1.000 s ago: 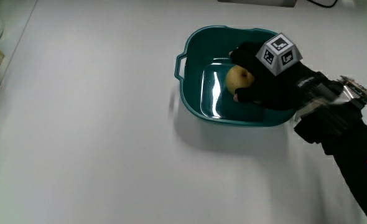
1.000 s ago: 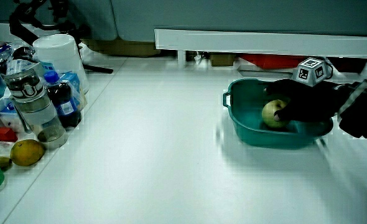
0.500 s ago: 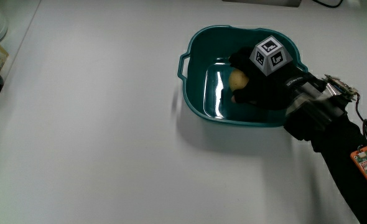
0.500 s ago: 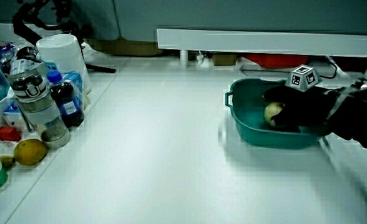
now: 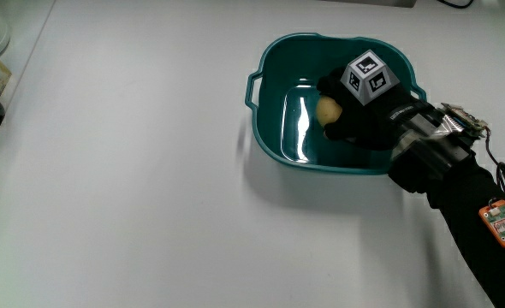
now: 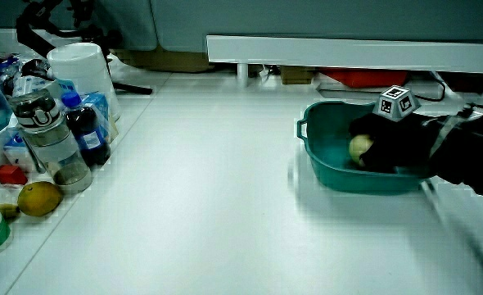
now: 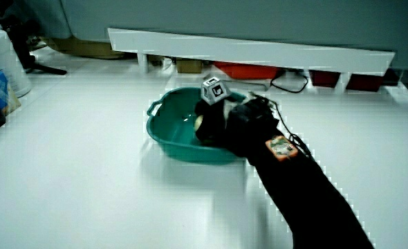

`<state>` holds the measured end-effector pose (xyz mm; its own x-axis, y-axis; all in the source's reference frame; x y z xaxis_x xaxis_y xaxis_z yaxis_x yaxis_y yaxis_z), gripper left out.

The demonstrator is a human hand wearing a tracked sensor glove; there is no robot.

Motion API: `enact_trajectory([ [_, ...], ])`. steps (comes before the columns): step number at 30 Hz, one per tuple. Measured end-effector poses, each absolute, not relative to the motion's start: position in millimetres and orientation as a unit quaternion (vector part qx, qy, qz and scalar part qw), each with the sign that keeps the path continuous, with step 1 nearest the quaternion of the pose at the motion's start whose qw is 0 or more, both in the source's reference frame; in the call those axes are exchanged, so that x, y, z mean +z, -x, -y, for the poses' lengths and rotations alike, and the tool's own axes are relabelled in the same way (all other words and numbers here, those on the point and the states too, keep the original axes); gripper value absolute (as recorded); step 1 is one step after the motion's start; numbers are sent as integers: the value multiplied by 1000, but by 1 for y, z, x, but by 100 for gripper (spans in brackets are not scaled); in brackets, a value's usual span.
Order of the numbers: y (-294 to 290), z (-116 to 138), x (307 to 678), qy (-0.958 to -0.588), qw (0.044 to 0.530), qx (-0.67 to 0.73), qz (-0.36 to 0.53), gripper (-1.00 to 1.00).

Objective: Pick pear from plate

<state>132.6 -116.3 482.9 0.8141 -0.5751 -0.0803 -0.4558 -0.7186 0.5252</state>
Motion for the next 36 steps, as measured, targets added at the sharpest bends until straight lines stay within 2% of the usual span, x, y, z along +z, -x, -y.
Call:
enact_trajectory([
  [5,-134,117,484,-918,258,-113,278,100],
  [19,-145,121,478,-923,255,-78,277,100],
  [36,-143,129,416,-926,210,-63,309,100],
])
